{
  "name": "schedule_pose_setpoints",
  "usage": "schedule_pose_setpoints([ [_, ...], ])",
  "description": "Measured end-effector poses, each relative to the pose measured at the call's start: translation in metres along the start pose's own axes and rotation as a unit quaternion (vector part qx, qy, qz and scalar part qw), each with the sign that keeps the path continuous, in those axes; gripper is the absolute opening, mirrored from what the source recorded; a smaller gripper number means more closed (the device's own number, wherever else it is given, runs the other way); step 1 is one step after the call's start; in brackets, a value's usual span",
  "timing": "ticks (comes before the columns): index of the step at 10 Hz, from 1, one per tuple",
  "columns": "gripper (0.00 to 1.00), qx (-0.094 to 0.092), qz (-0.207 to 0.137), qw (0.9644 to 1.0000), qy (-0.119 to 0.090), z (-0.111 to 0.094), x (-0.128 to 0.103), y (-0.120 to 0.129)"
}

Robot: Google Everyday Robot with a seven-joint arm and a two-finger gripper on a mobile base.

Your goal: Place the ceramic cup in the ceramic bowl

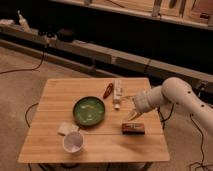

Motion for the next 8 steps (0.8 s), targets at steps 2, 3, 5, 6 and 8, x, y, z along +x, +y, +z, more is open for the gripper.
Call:
schedule_pose_setpoints([
  [2,0.65,0.001,0.0,1.0,0.0,-0.001,0.0,0.0],
  [3,0.65,0.0,0.0,1.0,-0.001,-0.001,-0.001,0.0],
  [5,0.65,-0.022,-0.003,0.9993,-0.03,0.009,-0.011,0.012],
  [6,0.65,-0.053,-0.011,0.996,-0.071,0.026,-0.03,0.027],
  [8,0.65,-0.1,-0.025,0.9874,-0.12,0.057,-0.055,0.045],
])
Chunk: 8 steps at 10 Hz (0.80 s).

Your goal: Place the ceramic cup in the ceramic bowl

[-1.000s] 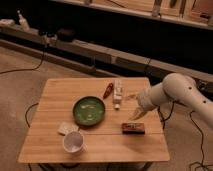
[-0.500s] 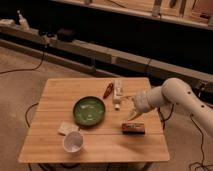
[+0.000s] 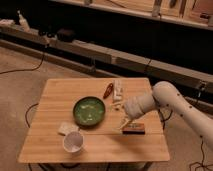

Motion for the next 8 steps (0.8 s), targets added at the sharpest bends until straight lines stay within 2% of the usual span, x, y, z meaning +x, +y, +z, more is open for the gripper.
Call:
schedule_pose_setpoints([
  [1,0.65,-0.024,-0.003,0.9996,-0.018,0.022,-0.001,0.003],
  [3,0.65,-0.048,-0.008,0.9984,-0.031,0.052,0.005,0.0],
  [6,0.65,-0.069,-0.043,0.9963,-0.028,0.088,0.011,-0.012],
  [8,0.65,-0.078,-0.064,0.9947,-0.019,0.101,0.007,-0.016],
])
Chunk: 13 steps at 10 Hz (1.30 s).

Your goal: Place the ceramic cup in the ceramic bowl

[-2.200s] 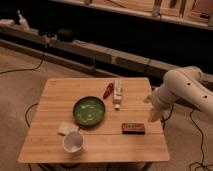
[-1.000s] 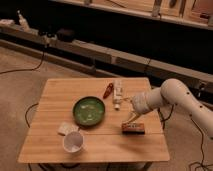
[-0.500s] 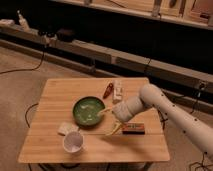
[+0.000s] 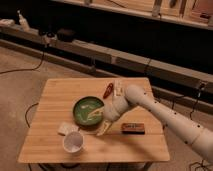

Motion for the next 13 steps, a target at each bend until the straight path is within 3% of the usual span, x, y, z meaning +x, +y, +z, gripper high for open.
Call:
schedule_pose_setpoints([
  [4,0.65,-0.001,0.007,1.0,-0.003,0.013,-0.007,0.004],
  [8,0.65,0.031,0.045,0.9985,-0.005,0.007,-0.002,0.01],
  [11,0.65,0.069,0.108,0.9917,-0.015,0.002,0.005,0.023],
  [13,0.65,0.082,0.145,0.9852,-0.042,0.006,0.0,0.035],
])
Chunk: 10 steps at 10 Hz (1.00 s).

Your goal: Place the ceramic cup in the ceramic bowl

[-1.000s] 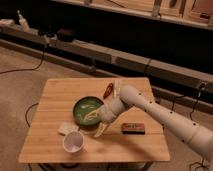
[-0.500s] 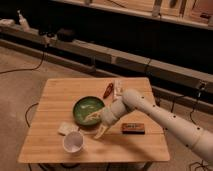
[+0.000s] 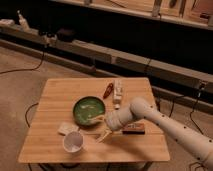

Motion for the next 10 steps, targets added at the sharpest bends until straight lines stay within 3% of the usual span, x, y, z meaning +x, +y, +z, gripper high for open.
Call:
schedule_pose_setpoints([
  [3,0.65,0.001,0.01,0.9991,-0.042,0.013,-0.008,0.018],
  [7,0.65,0.0,0.024,0.9992,-0.033,0.022,0.015,0.031],
  [10,0.65,0.006,0.021,0.9988,-0.045,0.026,0.021,0.032],
])
